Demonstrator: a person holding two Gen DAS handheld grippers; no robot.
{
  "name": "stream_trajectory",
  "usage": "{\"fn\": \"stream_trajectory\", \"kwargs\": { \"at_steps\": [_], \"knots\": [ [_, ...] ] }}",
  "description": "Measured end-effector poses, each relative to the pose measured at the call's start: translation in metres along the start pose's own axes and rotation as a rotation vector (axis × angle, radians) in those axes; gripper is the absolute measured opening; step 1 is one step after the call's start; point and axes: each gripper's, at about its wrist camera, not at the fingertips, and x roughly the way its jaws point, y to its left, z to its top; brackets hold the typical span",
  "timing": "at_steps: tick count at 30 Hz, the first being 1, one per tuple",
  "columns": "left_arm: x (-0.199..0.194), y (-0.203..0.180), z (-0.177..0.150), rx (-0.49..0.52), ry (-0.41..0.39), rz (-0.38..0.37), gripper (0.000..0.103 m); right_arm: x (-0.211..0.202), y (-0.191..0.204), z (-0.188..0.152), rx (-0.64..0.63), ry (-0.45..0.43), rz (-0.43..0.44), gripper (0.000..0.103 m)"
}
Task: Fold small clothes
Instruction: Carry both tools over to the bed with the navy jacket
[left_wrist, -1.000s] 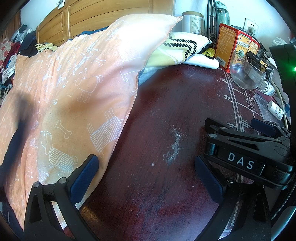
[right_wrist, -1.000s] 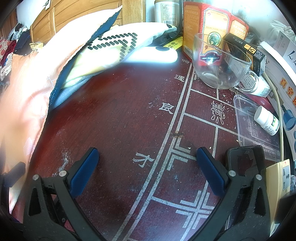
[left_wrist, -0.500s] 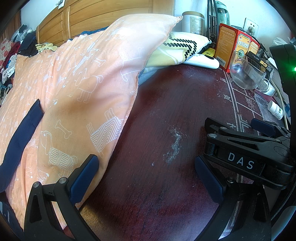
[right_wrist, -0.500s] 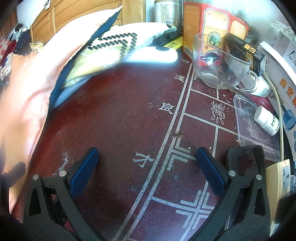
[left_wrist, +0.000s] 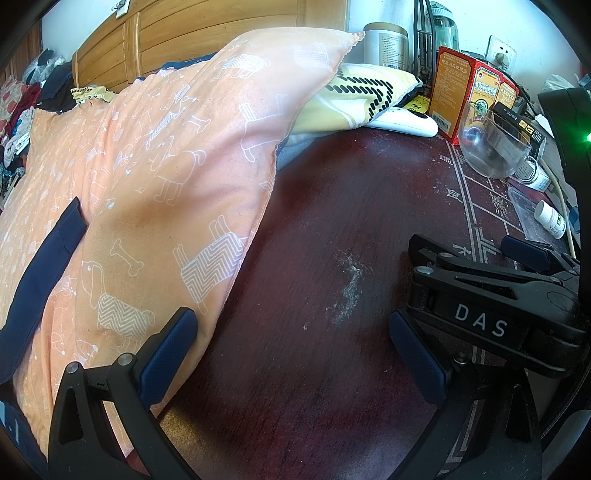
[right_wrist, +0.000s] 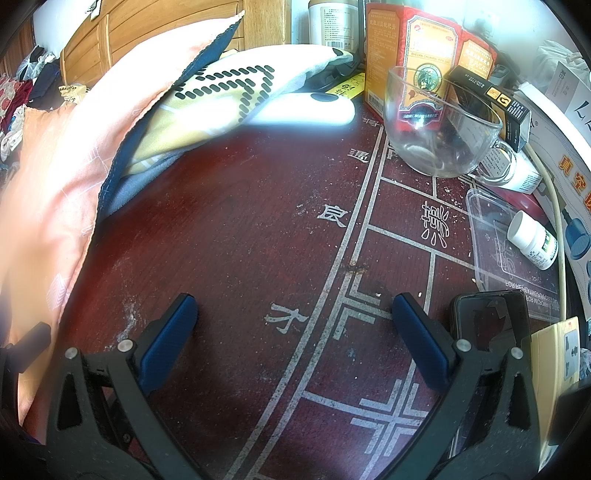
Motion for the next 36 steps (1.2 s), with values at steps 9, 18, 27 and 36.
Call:
{"fn": "stream_trajectory", "kwargs": {
  "at_steps": [9, 18, 27, 36],
  "knots": [
    [0.0, 0.0, 0.0, 0.003, -0.001, 0.003, 0.103, 0.0, 0.0, 0.0, -0.001, 0.0, -0.002, 0.103],
    [-0.015, 0.023, 0.002, 0.014, -0.007, -0.184, 0.103, 0.001, -0.003, 0.011, 0.005, -0.04, 0.15, 0.103],
    [-0.232, 0.175, -0.034, -0.138, -0.428, -0.041, 0.103, -0.141, 0.042, 0.012, -0.154, -0.385, 0.454, 0.103],
    [-0.503, 0.245, -0.14, -0.305, -0.865, 0.151, 0.103, -0.295, 0.114, 0.009, -0.351, -0.753, 0.947, 0.103]
  ]
}}
